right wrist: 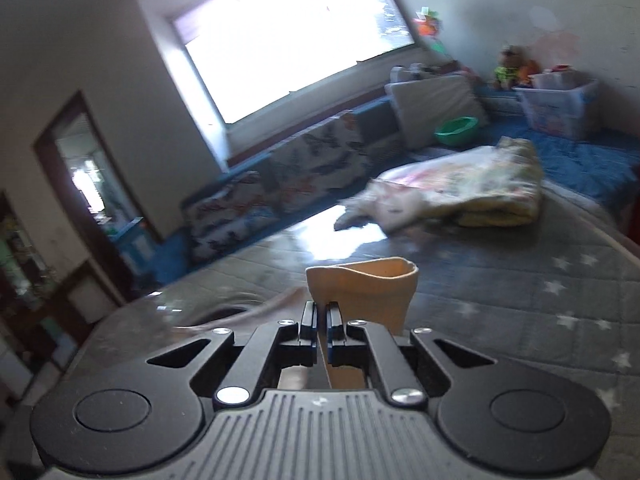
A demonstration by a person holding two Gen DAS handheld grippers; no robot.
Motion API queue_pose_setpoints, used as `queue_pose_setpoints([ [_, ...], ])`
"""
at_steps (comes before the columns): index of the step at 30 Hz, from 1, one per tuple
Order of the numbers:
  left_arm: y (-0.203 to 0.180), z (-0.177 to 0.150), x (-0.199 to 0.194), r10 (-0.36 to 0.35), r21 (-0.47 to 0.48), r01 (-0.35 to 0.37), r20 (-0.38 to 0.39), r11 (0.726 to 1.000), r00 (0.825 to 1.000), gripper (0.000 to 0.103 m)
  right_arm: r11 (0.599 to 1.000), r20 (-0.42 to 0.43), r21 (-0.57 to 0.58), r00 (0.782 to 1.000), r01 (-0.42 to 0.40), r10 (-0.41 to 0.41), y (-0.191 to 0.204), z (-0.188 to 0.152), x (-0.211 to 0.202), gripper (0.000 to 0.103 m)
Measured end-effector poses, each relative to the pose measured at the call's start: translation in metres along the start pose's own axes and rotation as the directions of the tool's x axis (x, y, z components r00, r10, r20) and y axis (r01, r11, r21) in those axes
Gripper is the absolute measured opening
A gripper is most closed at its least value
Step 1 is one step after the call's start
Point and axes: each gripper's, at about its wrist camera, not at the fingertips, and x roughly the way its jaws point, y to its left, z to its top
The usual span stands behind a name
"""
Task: Fold clothes
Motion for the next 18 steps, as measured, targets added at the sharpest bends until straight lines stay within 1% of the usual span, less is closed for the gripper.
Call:
queue_pose_setpoints([
  [3, 0.005, -0.003, -0.006, 0.012, -0.016, -0.012, 0.011, 1.0, 1.0, 0.077, 0.994, -0.003, -0.034, 0.994, -0.106, 0.106, 0.029, 0.008, 0.0, 0.004],
  [6, 0.01, -0.007, -0.012, 0.027, -0.034, -0.026, 0.019, 0.999, 0.999, 0.078, 0.977, -0.027, -0.072, 0.98, -0.198, 0.197, 0.059, 0.011, 0.007, 0.004],
  [9, 0.015, -0.012, -0.019, 0.044, -0.054, -0.043, 0.024, 0.998, 0.999, 0.079, 0.957, -0.076, -0.127, 0.965, -0.26, 0.252, 0.088, 0.005, 0.024, 0.004],
  [13, 0.023, -0.021, -0.032, 0.076, -0.086, -0.073, 0.029, 0.994, 0.997, 0.079, 0.932, -0.179, -0.174, 0.941, -0.318, 0.288, 0.116, -0.016, 0.056, 0.004],
  [14, 0.025, -0.023, -0.036, 0.085, -0.095, -0.081, 0.031, 0.992, 0.996, 0.079, 0.929, -0.196, -0.176, 0.937, -0.325, 0.29, 0.119, -0.021, 0.061, 0.004],
  [16, 0.031, -0.027, -0.042, 0.103, -0.114, -0.099, 0.031, 0.989, 0.994, 0.08, 0.917, -0.256, -0.189, 0.919, -0.351, 0.299, 0.13, -0.039, 0.078, 0.004],
  [17, 0.033, -0.029, -0.044, 0.111, -0.123, -0.107, 0.03, 0.987, 0.993, 0.08, 0.914, -0.268, -0.195, 0.916, -0.355, 0.298, 0.132, -0.045, 0.081, 0.004],
  [18, 0.035, -0.031, -0.046, 0.117, -0.132, -0.112, 0.027, 0.985, 0.993, 0.08, 0.912, -0.288, -0.19, 0.908, -0.365, 0.303, 0.134, -0.051, 0.086, 0.004],
])
